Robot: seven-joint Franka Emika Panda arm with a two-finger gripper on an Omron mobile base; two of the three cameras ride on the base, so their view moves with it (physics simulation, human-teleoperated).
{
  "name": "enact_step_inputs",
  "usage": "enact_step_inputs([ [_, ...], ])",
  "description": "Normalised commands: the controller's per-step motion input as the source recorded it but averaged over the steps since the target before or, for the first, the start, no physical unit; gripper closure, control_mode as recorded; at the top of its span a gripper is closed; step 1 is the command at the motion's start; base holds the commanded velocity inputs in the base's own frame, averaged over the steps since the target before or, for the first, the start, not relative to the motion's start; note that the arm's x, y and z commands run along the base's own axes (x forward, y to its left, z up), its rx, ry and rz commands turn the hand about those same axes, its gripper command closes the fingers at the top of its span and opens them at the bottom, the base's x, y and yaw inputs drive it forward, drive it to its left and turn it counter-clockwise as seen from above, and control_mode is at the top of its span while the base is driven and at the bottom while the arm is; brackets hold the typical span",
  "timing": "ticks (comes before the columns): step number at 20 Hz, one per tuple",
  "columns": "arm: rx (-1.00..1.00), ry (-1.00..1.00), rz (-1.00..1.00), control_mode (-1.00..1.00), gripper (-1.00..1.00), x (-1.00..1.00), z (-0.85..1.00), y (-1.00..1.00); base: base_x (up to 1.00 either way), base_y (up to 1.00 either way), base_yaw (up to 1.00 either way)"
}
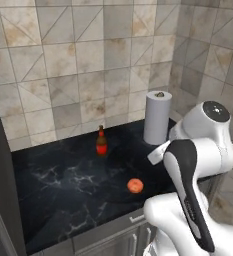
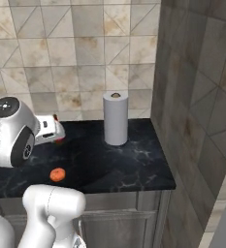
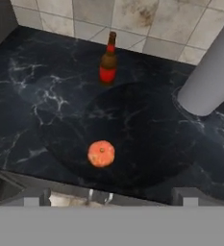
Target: Place the beers on the top shelf of the fridge to keep them out of children's reach, and place the squash on lower shelves for easy access.
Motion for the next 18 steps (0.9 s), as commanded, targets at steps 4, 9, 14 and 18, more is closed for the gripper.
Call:
enact_step_inputs([
  [4, 0.00, 0.00, 0.08, -1.00, -1.00, 0.49, -0.12, 0.49, 0.00, 0.00, 0.00],
  [9, 0.06, 0.00, 0.02, -1.00, -1.00, 0.45, -0.14, 0.31, 0.00, 0.00, 0.00],
  [14, 0.20, -0.03, 0.00, -1.00, -1.00, 0.45, -0.10, 0.05, 0.00, 0.00, 0.00],
  [18, 0.23, 0.00, 0.01, -1.00, -1.00, 0.41, -0.02, 0.00, 0.00, 0.00, 0.00],
])
